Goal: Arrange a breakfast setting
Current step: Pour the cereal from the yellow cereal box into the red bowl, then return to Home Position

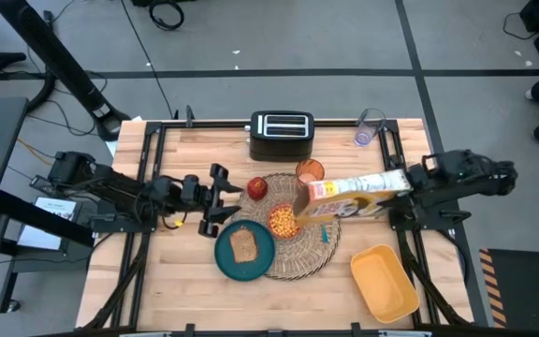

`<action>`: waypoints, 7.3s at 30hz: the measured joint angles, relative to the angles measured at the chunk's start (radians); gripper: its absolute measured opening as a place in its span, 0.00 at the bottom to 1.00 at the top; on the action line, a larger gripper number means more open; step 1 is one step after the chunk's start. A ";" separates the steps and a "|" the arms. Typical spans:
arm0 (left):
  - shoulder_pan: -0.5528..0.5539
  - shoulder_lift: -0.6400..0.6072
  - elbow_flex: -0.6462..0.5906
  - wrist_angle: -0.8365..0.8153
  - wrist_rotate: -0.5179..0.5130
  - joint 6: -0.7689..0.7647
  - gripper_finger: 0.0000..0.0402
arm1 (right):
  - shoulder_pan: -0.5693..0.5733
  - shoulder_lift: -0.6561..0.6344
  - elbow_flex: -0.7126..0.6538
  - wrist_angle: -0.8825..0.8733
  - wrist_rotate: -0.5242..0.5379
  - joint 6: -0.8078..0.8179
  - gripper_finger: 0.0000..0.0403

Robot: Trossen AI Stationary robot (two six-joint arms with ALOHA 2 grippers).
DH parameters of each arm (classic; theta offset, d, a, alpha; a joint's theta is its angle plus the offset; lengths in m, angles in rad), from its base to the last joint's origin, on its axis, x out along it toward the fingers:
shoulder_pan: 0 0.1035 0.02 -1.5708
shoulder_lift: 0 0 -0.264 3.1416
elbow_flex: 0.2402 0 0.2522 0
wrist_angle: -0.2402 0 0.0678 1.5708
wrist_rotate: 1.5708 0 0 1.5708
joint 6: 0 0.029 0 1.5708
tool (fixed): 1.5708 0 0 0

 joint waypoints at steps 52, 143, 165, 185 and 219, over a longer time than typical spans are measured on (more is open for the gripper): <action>0.198 0.407 0.609 -0.248 0.226 -0.079 0.79 | -0.049 0.974 -0.221 2.099 0.069 -0.320 0.57; 0.680 -0.488 0.013 -2.070 -0.770 -0.819 0.72 | 0.055 0.701 -0.135 1.223 0.484 -0.125 0.94; -0.152 -0.481 0.044 -1.971 -0.743 -0.980 0.72 | -0.039 0.688 -0.137 1.151 0.332 -0.100 0.92; -0.254 -0.567 -0.174 -0.990 -0.527 -0.067 0.23 | -0.249 0.573 -0.209 0.999 0.115 -0.016 0.30; 0.012 -1.266 -0.376 -1.378 -0.253 -0.033 0.02 | -0.314 0.076 -0.343 0.669 -0.017 -0.052 0.03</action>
